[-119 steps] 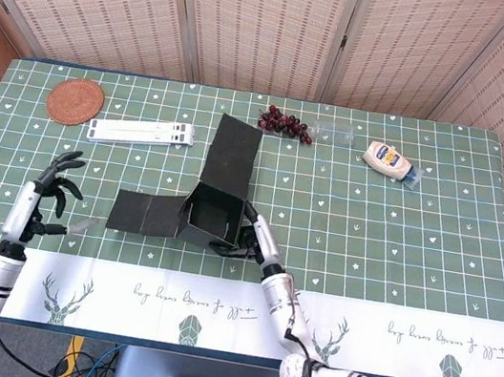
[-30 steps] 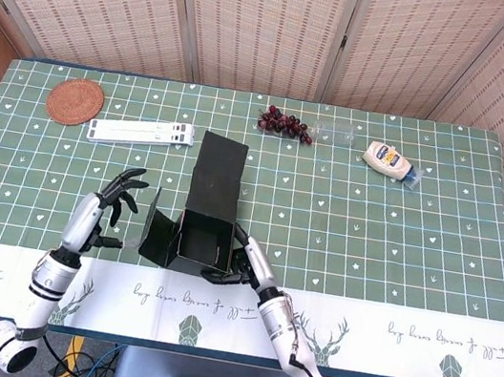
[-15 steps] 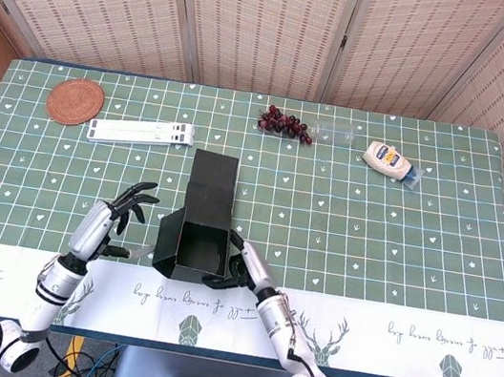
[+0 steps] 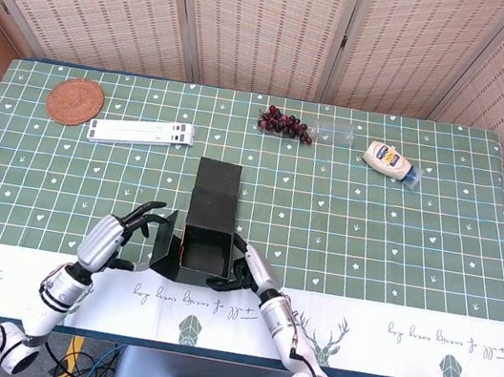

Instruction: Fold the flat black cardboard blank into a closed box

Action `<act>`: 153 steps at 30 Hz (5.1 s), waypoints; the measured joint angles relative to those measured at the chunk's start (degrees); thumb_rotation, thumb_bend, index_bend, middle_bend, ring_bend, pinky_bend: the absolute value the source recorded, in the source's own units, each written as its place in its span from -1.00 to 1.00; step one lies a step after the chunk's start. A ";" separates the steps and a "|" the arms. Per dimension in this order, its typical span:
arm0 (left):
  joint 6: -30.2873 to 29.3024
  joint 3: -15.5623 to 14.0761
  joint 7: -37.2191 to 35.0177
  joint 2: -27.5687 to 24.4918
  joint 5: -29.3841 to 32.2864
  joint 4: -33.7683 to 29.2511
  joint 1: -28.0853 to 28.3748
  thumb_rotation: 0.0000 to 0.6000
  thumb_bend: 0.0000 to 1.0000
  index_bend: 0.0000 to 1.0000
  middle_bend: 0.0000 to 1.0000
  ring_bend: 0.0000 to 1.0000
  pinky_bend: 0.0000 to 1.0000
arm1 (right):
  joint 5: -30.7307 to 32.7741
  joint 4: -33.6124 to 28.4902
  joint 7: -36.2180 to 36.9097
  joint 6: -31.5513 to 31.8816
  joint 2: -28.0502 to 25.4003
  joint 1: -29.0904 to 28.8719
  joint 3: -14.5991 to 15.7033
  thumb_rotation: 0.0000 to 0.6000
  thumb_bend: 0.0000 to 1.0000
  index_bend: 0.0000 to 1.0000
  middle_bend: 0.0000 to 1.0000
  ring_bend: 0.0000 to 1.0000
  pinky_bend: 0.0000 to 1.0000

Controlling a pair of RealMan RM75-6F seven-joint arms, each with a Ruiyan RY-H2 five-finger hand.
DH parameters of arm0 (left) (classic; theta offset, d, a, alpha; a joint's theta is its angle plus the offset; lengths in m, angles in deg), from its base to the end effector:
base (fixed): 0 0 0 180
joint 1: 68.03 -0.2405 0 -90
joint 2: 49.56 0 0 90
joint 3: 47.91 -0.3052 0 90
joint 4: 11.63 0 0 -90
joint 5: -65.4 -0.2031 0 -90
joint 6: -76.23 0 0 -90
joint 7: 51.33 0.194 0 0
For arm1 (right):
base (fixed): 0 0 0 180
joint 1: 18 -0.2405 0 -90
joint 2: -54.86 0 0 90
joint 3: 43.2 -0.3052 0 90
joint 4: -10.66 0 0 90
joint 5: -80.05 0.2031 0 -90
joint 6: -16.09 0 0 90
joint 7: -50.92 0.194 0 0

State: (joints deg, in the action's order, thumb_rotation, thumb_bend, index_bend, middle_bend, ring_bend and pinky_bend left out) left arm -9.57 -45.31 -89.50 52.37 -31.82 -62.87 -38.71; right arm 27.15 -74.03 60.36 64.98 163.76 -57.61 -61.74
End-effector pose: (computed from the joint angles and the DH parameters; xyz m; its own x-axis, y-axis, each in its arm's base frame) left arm -0.2306 0.3590 -0.0188 -0.1198 0.1702 0.9781 0.8281 -0.5263 0.1930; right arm -0.1065 -0.3641 -0.1496 -0.4554 -0.5664 0.6869 -0.8650 0.0990 -0.4918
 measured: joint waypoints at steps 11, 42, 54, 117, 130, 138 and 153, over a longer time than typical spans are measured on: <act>-2.28 0.23 -0.41 3.70 -1.40 4.71 2.59 1.00 -0.78 -0.50 -0.68 0.00 0.57 | 0.84 0.66 -1.08 -0.49 0.15 -0.21 0.16 1.00 -0.24 -0.28 -0.12 0.67 1.00; -0.08 -6.18 0.33 7.43 -5.99 18.96 10.06 1.00 -0.78 -0.15 -0.34 0.05 0.57 | -1.85 6.02 -4.10 -1.71 1.00 -1.23 2.15 1.00 -0.18 -0.28 -0.12 0.67 1.00; 0.10 -8.35 2.22 6.97 -6.95 20.04 11.07 1.00 -0.78 -0.09 -0.31 0.06 0.57 | -3.89 5.52 -3.06 -2.37 -0.36 -0.52 2.94 1.00 0.00 -0.57 -0.18 0.67 1.00; -2.53 -14.20 3.86 6.44 -8.88 26.59 15.47 1.00 -0.77 -0.16 -0.22 0.14 0.57 | -3.62 2.79 -2.78 0.11 -1.76 1.40 2.00 1.00 0.01 -1.00 -0.42 0.67 1.00; -4.27 -12.60 8.97 -1.21 -7.38 16.42 13.83 1.00 -0.78 -0.35 -0.30 0.07 0.59 | -4.06 6.05 -1.36 0.14 0.52 0.63 0.78 1.00 0.01 -1.00 -0.43 0.67 1.00; -8.50 -11.32 11.51 -5.72 -6.93 10.98 11.68 1.00 -0.77 -0.36 -0.30 0.09 0.63 | -4.16 9.71 0.04 -0.98 3.41 -0.95 -0.61 1.00 0.00 -1.00 -0.54 0.65 1.00; 2.61 -6.93 6.19 -19.26 7.63 -23.66 6.86 1.00 -0.78 -0.75 -0.61 0.08 0.68 | -6.03 7.75 0.04 -0.52 4.33 -1.03 0.42 1.00 -0.74 -1.00 -1.00 0.38 1.00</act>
State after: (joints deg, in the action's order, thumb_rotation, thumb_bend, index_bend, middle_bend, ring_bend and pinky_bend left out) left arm -6.95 -52.24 -83.31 33.11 -24.18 -86.54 -31.84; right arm 21.12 -66.28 60.40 64.46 168.09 -58.64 -61.32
